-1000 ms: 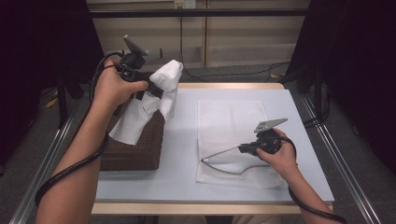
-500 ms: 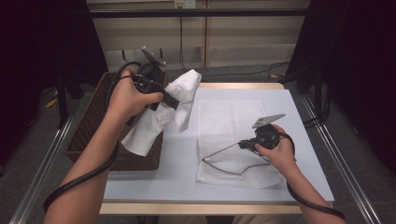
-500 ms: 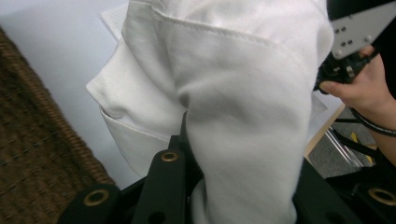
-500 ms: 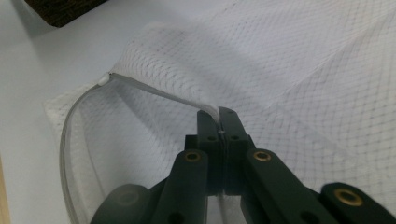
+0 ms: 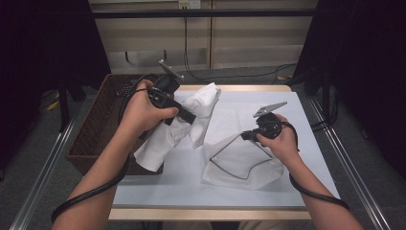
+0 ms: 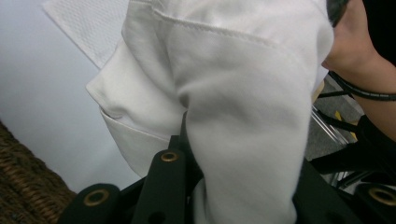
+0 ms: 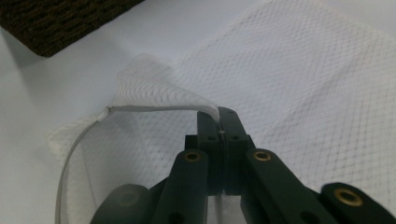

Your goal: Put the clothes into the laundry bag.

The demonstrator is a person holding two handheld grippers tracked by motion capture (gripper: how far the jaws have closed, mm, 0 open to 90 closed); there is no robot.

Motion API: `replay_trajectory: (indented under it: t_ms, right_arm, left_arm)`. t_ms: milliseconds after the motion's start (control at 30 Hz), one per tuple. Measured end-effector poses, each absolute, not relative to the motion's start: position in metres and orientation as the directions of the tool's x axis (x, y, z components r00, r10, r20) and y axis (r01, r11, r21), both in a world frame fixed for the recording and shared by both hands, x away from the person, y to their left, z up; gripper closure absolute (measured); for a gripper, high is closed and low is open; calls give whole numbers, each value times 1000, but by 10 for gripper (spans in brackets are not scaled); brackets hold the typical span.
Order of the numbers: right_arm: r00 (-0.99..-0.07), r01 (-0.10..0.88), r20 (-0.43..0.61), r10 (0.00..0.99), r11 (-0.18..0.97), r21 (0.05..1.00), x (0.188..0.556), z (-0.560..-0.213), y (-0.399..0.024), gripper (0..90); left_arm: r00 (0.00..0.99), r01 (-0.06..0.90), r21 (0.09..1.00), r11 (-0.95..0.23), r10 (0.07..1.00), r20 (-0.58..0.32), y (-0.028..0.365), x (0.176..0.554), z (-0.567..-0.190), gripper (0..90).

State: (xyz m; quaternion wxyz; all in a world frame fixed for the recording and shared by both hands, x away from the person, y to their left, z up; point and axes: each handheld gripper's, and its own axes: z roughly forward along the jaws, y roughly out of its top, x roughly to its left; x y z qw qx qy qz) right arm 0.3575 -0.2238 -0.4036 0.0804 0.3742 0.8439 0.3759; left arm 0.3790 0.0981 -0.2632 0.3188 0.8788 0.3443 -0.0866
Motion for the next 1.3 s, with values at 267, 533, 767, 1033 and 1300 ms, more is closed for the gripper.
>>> replay_trajectory:
  t_ms: [267, 533, 767, 1033, 1300]
  right_arm:
    - [-699, 576, 135, 702, 441, 689, 369, -396, -218, 900]
    - [-695, 577, 129, 707, 441, 688, 373, -391, -216, 900]
    - [-692, 581, 145, 707, 427, 693, 376, -388, -218, 900]
    - [-690, 590, 153, 708, 428, 685, 378, -385, -219, 900]
    - [-691, 593, 163, 704, 423, 685, 380, -385, -218, 900]
  left_arm:
    - [765, 642, 499, -582, 523, -375, 85, 374, -272, 747]
    - [786, 618, 495, -611, 495, -370, 75, 370, -280, 746]
    - [789, 615, 483, -623, 482, -382, 66, 369, -288, 746]
    - [795, 606, 480, -635, 466, -387, 58, 369, -297, 746]
    - [803, 595, 469, -653, 452, -389, 48, 366, -304, 745]
